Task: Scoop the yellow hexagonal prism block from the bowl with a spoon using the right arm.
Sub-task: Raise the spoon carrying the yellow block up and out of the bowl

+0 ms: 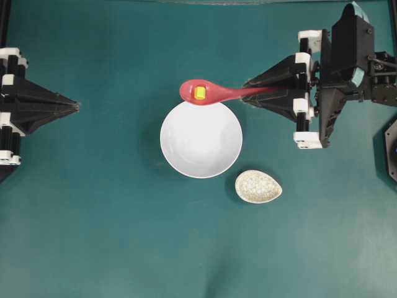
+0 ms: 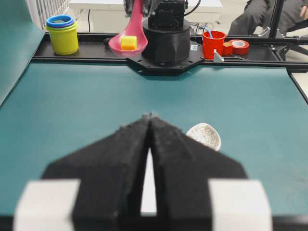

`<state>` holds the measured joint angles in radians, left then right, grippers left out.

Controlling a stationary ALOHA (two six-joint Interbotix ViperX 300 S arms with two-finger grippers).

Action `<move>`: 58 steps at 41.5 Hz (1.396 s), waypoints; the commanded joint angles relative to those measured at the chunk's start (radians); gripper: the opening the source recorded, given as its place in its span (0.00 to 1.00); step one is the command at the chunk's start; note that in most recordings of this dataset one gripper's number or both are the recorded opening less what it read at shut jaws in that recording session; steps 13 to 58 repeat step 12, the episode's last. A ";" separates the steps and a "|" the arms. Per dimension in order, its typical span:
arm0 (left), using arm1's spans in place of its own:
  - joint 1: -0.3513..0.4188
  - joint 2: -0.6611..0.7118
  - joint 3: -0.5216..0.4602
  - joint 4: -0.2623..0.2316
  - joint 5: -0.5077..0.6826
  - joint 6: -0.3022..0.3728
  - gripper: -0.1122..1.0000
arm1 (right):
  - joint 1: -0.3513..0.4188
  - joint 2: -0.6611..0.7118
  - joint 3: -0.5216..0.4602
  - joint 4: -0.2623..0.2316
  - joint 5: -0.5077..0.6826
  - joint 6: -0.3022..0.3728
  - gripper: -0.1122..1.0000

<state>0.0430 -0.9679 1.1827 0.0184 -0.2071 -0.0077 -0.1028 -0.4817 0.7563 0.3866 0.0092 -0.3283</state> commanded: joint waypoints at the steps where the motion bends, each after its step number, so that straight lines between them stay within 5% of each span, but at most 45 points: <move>1: 0.002 0.003 -0.023 0.003 -0.009 -0.002 0.10 | 0.002 -0.015 -0.011 0.003 -0.009 0.002 0.31; 58: 0.002 -0.005 -0.025 0.003 -0.009 -0.002 0.10 | 0.002 -0.015 -0.011 0.003 -0.003 -0.002 0.31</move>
